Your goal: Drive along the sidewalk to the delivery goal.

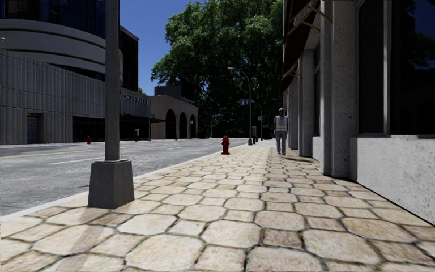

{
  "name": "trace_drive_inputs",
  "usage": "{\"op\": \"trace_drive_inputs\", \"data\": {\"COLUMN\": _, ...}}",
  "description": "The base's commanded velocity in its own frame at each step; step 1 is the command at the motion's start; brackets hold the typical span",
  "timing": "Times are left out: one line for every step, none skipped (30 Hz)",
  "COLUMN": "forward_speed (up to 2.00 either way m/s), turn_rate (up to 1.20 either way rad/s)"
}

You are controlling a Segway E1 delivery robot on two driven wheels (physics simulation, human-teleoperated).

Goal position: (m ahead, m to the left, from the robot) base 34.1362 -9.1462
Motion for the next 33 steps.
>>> {"op": "trace_drive_inputs", "data": {"forward_speed": 2.0, "turn_rate": 0.0}}
{"op": "trace_drive_inputs", "data": {"forward_speed": 2.0, "turn_rate": 0.0}}
{"op": "trace_drive_inputs", "data": {"forward_speed": 2.0, "turn_rate": 0.0}}
{"op": "trace_drive_inputs", "data": {"forward_speed": 2.0, "turn_rate": 0.0}}
{"op": "trace_drive_inputs", "data": {"forward_speed": 2.0, "turn_rate": 0.0}}
{"op": "trace_drive_inputs", "data": {"forward_speed": 2.0, "turn_rate": 0.0}}
{"op": "trace_drive_inputs", "data": {"forward_speed": 2.0, "turn_rate": 0.0}}
{"op": "trace_drive_inputs", "data": {"forward_speed": 2.0, "turn_rate": 0.0}}
{"op": "trace_drive_inputs", "data": {"forward_speed": 2.0, "turn_rate": 0.0}}
{"op": "trace_drive_inputs", "data": {"forward_speed": 2.0, "turn_rate": 0.0}}
{"op": "trace_drive_inputs", "data": {"forward_speed": 2.0, "turn_rate": 0.0}}
{"op": "trace_drive_inputs", "data": {"forward_speed": 2.0, "turn_rate": 0.0}}
{"op": "trace_drive_inputs", "data": {"forward_speed": 2.0, "turn_rate": 0.0}}
{"op": "trace_drive_inputs", "data": {"forward_speed": 2.0, "turn_rate": 0.0}}
{"op": "trace_drive_inputs", "data": {"forward_speed": 2.0, "turn_rate": -0.09}}
{"op": "trace_drive_inputs", "data": {"forward_speed": 2.0, "turn_rate": -0.17}}
{"op": "trace_drive_inputs", "data": {"forward_speed": 2.0, "turn_rate": -0.17}}
{"op": "trace_drive_inputs", "data": {"forward_speed": 2.0, "turn_rate": -0.21}}
{"op": "trace_drive_inputs", "data": {"forward_speed": 2.0, "turn_rate": -0.26}}
{"op": "trace_drive_inputs", "data": {"forward_speed": 2.0, "turn_rate": -0.28}}
{"op": "trace_drive_inputs", "data": {"forward_speed": 2.0, "turn_rate": -0.3}}
{"op": "trace_drive_inputs", "data": {"forward_speed": 2.0, "turn_rate": -0.3}}
{"op": "trace_drive_inputs", "data": {"forward_speed": 2.0, "turn_rate": -0.31}}
{"op": "trace_drive_inputs", "data": {"forward_speed": 2.0, "turn_rate": -0.33}}
{"op": "trace_drive_inputs", "data": {"forward_speed": 2.0, "turn_rate": -0.36}}
{"op": "trace_drive_inputs", "data": {"forward_speed": 2.0, "turn_rate": -0.37}}
{"op": "trace_drive_inputs", "data": {"forward_speed": 2.0, "turn_rate": -0.37}}
{"op": "trace_drive_inputs", "data": {"forward_speed": 2.0, "turn_rate": -0.38}}
{"op": "trace_drive_inputs", "data": {"forward_speed": 2.0, "turn_rate": -0.4}}
{"op": "trace_drive_inputs", "data": {"forward_speed": 2.0, "turn_rate": -0.41}}
{"op": "trace_drive_inputs", "data": {"forward_speed": 2.0, "turn_rate": -0.41}}
{"op": "trace_drive_inputs", "data": {"forward_speed": 2.0, "turn_rate": -0.41}}
{"op": "trace_drive_inputs", "data": {"forward_speed": 2.0, "turn_rate": -0.41}}
